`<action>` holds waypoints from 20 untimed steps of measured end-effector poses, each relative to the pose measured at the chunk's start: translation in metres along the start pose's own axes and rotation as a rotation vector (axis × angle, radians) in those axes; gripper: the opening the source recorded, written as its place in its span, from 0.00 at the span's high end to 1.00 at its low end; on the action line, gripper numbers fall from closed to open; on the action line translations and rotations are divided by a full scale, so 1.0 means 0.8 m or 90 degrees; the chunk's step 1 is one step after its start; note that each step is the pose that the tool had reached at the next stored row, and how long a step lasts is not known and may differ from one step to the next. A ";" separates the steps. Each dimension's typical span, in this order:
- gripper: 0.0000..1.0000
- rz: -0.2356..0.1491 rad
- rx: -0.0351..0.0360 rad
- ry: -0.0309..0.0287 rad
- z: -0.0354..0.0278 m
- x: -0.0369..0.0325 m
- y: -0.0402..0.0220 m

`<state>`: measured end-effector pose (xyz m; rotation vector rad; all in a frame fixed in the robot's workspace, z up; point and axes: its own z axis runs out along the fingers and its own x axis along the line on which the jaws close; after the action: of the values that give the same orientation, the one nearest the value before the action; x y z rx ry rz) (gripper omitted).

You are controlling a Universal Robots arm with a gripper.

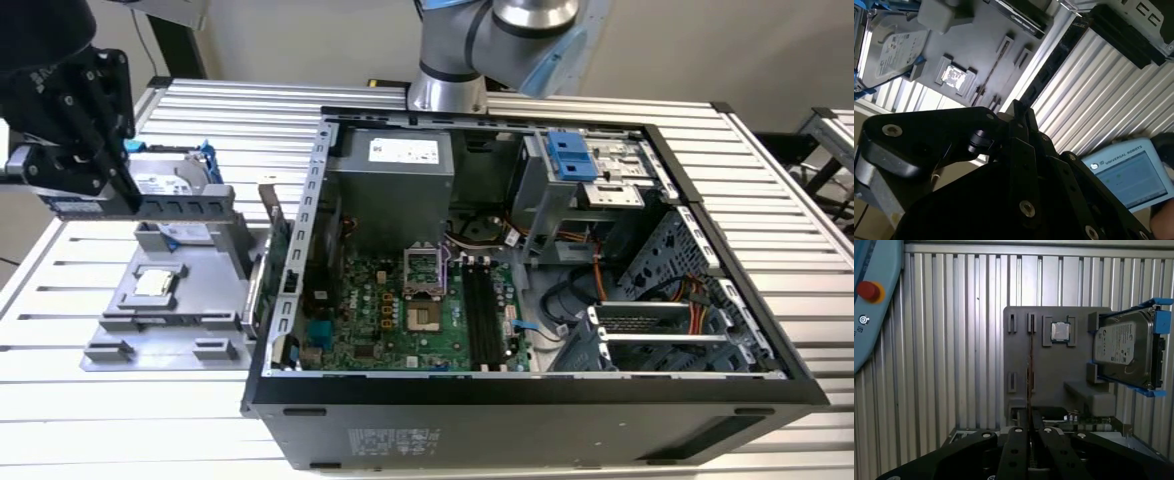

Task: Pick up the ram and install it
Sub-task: 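Pick up the ram and move it above insertion slot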

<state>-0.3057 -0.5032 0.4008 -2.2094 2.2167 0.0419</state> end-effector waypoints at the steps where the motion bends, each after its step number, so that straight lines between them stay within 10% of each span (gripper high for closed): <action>1: 1.00 0.000 -0.0001 0.0004 0.0003 0.0000 -0.0017; 20: 1.00 -0.001 0.0000 0.0006 0.0006 -0.0001 -0.0498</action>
<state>-0.2659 -0.5032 0.3999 -2.2118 2.2153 0.0409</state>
